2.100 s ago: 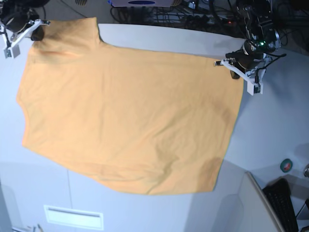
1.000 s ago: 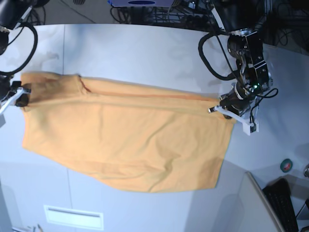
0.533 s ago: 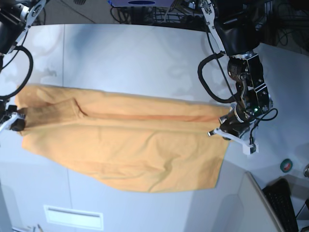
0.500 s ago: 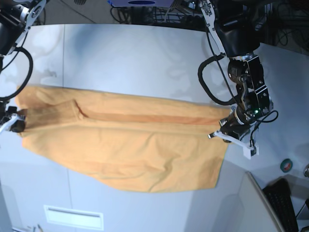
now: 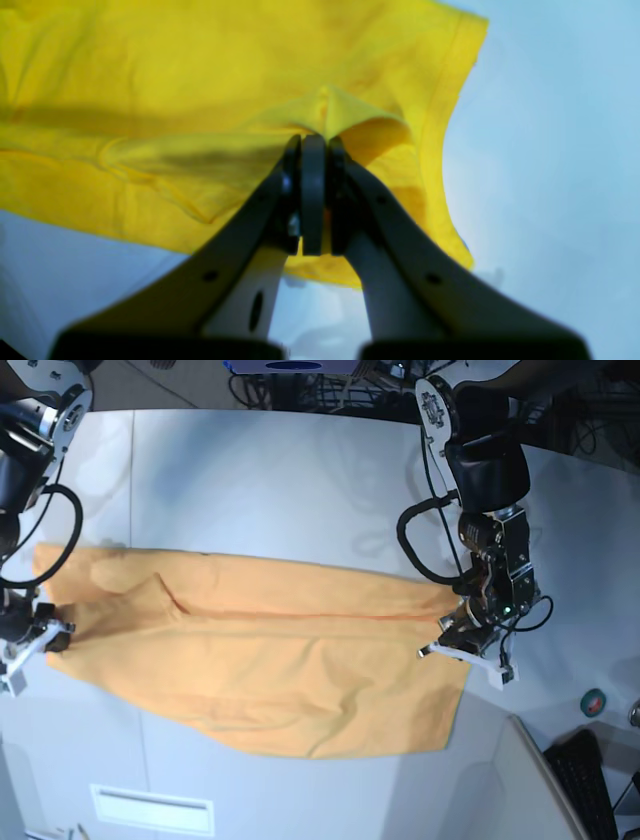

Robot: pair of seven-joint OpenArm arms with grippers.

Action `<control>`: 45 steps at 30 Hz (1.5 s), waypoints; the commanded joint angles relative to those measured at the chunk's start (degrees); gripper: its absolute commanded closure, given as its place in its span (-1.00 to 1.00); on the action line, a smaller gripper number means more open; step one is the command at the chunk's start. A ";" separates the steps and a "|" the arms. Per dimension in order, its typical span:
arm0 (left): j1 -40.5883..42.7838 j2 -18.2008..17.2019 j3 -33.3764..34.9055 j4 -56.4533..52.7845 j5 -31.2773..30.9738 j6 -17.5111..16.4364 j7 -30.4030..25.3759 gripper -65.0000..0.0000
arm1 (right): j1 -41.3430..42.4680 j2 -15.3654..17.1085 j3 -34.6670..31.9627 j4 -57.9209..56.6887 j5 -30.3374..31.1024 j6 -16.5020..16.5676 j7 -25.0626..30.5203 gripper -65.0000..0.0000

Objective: Layout the t-shirt on the table in an organized manner, then fold the t-shirt properly
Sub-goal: 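Fold the shoulder edge over toward the hem with both grippers, then release and regrasp the folded edge corners with both grippers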

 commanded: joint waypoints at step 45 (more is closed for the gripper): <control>18.60 -5.70 -5.32 11.18 -25.93 -0.42 -1.61 -0.90 | -13.61 -14.66 30.12 4.97 1.13 0.07 5.07 0.04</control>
